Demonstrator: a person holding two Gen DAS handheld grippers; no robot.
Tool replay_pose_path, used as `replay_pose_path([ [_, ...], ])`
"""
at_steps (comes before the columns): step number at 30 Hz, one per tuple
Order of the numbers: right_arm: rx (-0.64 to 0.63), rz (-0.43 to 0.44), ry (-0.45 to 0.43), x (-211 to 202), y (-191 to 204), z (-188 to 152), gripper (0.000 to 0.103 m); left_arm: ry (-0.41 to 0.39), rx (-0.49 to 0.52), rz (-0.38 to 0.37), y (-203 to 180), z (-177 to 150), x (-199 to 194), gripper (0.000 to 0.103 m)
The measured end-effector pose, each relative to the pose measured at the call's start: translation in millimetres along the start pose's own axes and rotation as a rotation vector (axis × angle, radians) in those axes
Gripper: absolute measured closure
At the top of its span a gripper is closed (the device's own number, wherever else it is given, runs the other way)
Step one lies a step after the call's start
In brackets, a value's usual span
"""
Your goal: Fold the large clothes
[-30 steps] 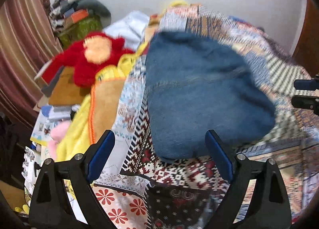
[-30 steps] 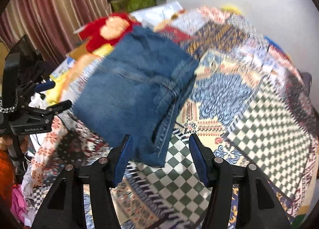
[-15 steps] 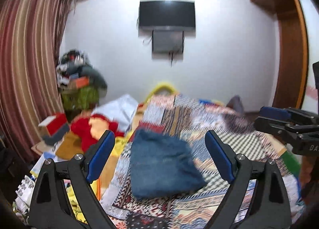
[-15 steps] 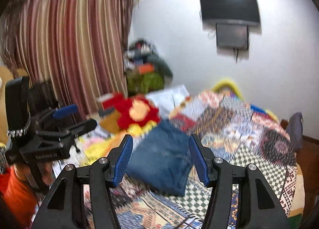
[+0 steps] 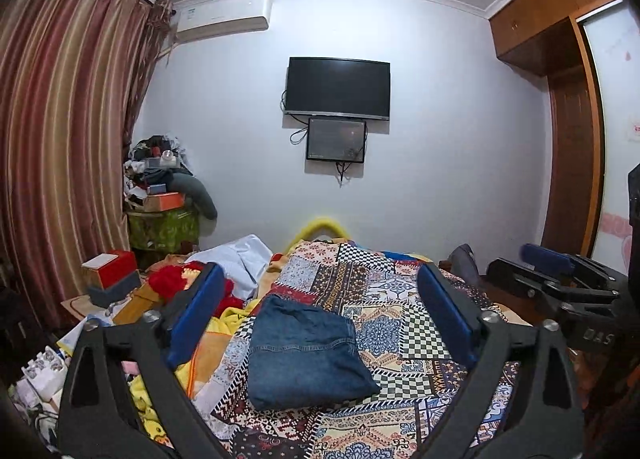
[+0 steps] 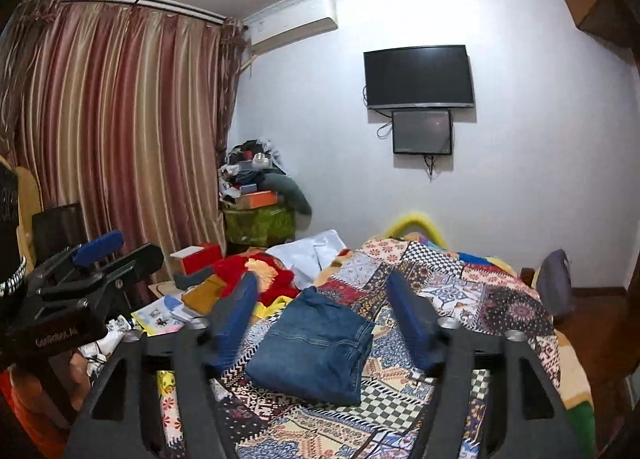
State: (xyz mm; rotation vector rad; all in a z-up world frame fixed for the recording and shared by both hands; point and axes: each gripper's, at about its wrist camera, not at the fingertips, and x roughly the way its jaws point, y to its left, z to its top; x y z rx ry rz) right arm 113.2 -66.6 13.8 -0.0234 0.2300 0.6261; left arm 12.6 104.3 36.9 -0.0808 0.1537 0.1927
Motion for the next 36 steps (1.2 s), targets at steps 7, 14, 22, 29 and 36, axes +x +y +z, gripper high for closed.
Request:
replay_pose_path([
  [7,0.010,-0.039,-0.018,-10.3,4.9,-2.3,0.002,-0.003,-0.002,0.021,-2.1,-6.4,-9.0,0.000],
  [14,-0.008,-0.052,-0.021,-15.3,5.6,-1.8,0.001,0.001,-0.011,0.033,-1.4,-9.6,-8.4,0.000],
  [22,-0.005,-0.053,-0.011,-14.2,4.1,-4.6,0.001,0.023,-0.009,0.037,0.2,-15.6,-1.3,0.000],
  [29,0.005,-0.063,0.013,-7.5,-1.7,-6.2,0.001,0.048,-0.018,0.038,2.8,-20.2,6.3,0.000],
  [36,0.013,-0.069,0.027,-4.3,-3.9,-8.7,0.001,0.062,-0.028,0.040,4.4,-22.6,9.9,0.000],
])
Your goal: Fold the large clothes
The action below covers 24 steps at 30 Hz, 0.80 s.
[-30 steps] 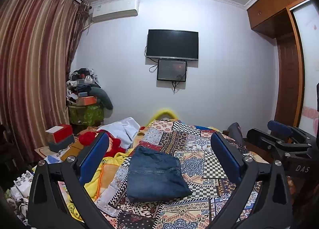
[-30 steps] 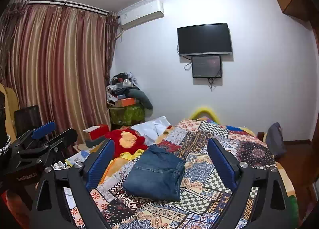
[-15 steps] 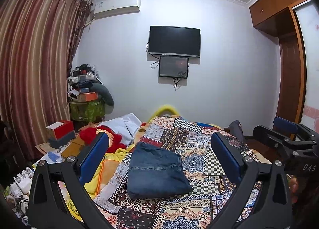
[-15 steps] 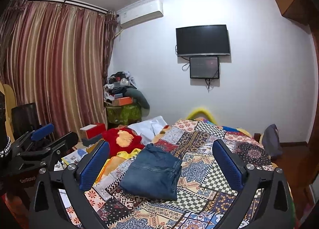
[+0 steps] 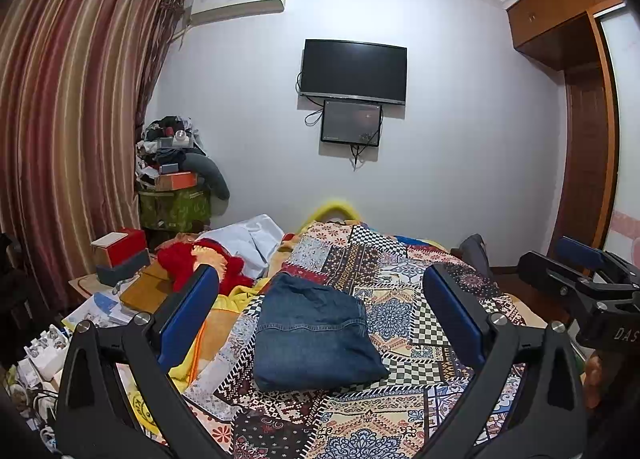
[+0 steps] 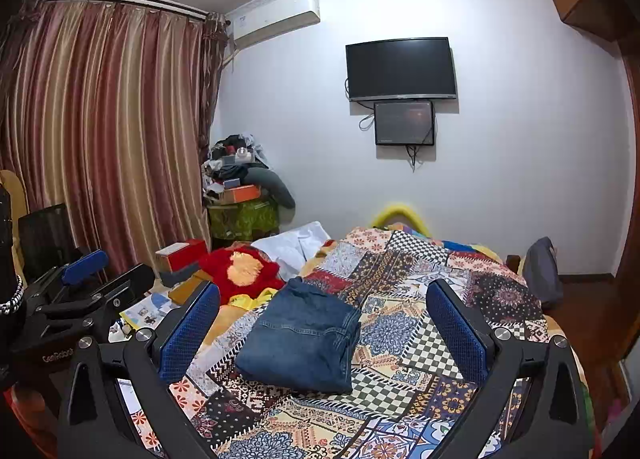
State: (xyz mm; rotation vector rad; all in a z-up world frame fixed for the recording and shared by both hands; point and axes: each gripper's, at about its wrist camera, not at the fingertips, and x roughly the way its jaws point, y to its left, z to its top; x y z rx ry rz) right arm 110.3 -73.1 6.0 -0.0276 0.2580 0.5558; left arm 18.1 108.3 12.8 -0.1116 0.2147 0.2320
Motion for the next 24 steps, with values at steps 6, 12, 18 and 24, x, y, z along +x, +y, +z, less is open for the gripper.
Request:
replay_pose_path([
  [6,0.002,-0.001,0.001,0.1,-0.5,0.4,0.001,0.004,-0.003,-0.001,2.1,0.6,1.2,0.000],
  [12,0.004,-0.002,-0.001,0.7,-0.9,0.6,0.001,0.001,-0.005,-0.004,0.6,-0.6,1.0,0.000],
  [18,0.004,-0.002,-0.001,1.0,-0.9,0.7,0.001,0.000,-0.001,-0.001,-2.5,-0.7,1.4,0.000],
  [24,0.004,-0.002,-0.001,1.4,-0.6,0.9,0.001,-0.002,-0.001,-0.004,-1.7,-0.4,2.2,0.000],
])
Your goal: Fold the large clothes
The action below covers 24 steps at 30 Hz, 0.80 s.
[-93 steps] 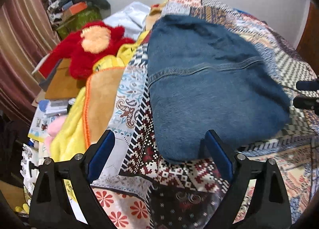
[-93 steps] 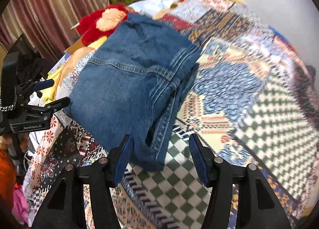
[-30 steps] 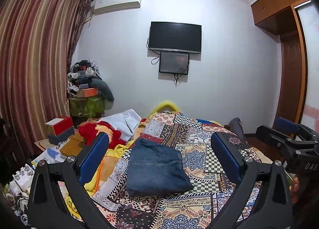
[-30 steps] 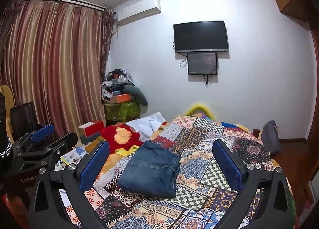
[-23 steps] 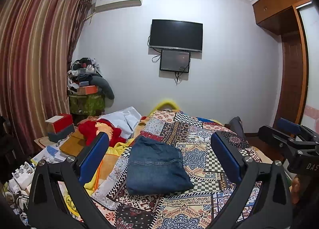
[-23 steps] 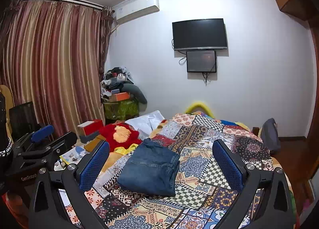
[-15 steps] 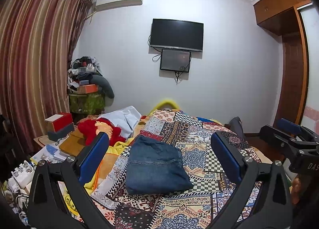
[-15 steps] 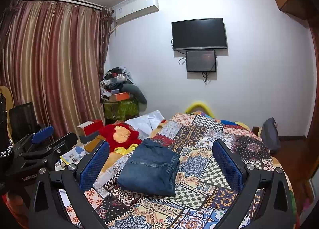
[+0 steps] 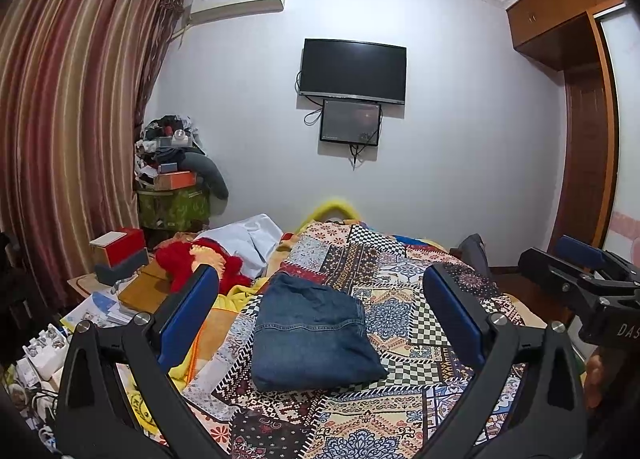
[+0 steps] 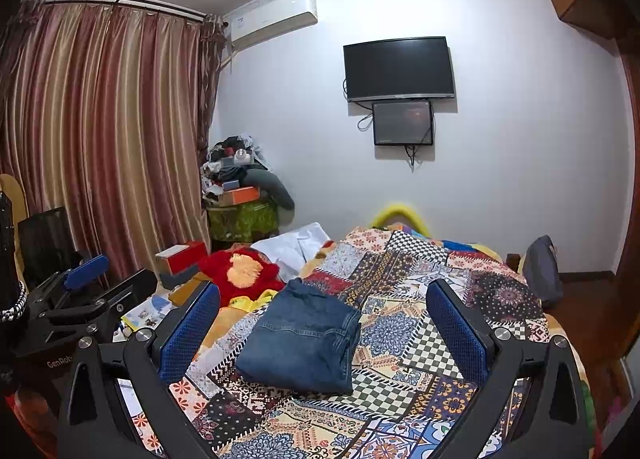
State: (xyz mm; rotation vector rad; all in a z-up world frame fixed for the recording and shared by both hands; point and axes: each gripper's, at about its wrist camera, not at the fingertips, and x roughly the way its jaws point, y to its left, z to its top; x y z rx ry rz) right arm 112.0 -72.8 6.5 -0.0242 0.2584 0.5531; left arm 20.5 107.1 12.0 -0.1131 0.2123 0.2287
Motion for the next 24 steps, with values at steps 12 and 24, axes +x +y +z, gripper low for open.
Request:
replay_pose_path([
  [12,0.002,0.000,-0.001,0.7,1.6,0.6,0.001,0.004,-0.009,-0.026,-0.1,1.2,0.4,0.000],
  [24,0.016,-0.015,-0.015,-0.5,4.1,2.3,0.001,0.009,-0.011,-0.055,-3.4,3.0,0.2,0.000],
])
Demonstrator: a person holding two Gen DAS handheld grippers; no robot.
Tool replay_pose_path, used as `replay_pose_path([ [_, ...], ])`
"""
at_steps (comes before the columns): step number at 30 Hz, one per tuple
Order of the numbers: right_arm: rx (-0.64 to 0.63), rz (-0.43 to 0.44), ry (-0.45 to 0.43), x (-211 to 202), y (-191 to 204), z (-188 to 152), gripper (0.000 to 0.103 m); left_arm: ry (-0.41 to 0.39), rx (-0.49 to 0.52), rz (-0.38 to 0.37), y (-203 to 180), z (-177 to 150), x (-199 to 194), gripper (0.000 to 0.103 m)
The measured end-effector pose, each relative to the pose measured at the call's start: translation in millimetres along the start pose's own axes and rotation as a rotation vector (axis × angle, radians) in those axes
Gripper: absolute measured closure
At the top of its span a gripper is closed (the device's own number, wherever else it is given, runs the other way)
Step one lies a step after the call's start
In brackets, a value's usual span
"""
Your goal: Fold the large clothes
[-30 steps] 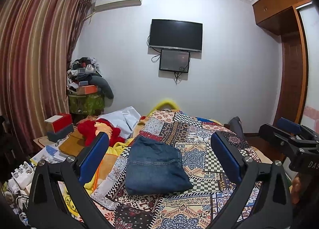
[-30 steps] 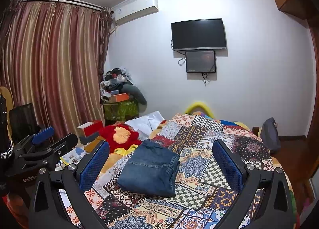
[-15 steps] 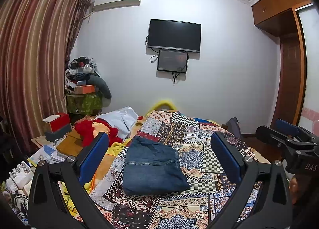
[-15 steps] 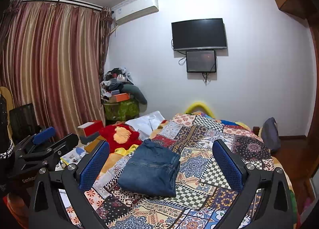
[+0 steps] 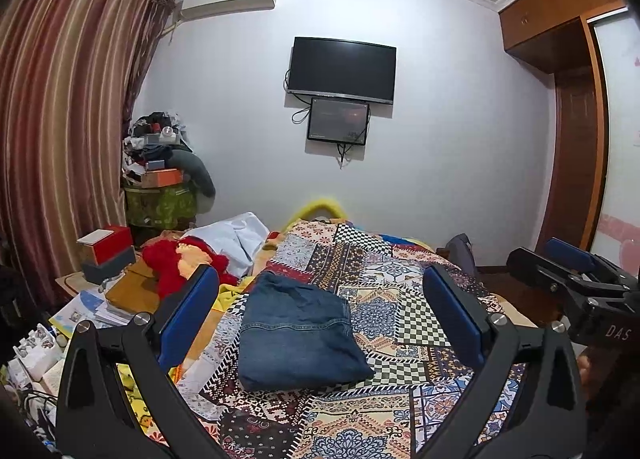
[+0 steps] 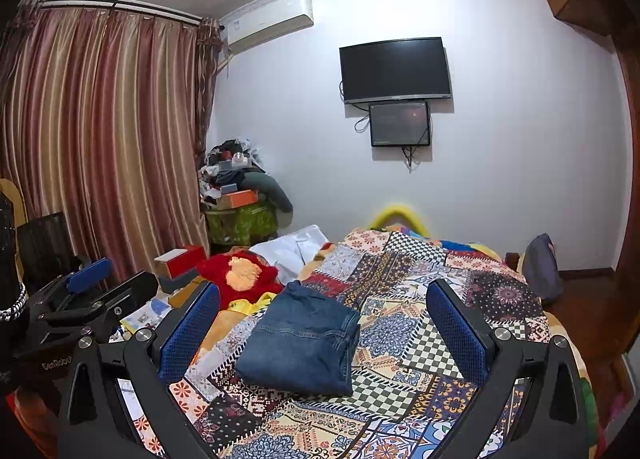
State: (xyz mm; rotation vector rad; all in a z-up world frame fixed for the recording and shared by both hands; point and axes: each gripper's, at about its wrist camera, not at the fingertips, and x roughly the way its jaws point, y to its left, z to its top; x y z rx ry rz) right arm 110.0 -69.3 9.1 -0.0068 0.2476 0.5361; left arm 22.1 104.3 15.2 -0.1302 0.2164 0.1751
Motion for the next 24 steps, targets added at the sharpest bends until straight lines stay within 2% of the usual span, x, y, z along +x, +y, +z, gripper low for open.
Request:
replay_pose_path([
  [12,0.018,-0.035,-0.028,-1.2,2.1,-0.5,0.000,-0.003,0.011,-0.027,-6.7,1.0,-2.4,0.000],
  [24,0.020,-0.031,-0.026,-0.6,3.9,-1.6,0.000,-0.005,0.005,-0.029,-5.7,1.7,-3.3,0.000],
])
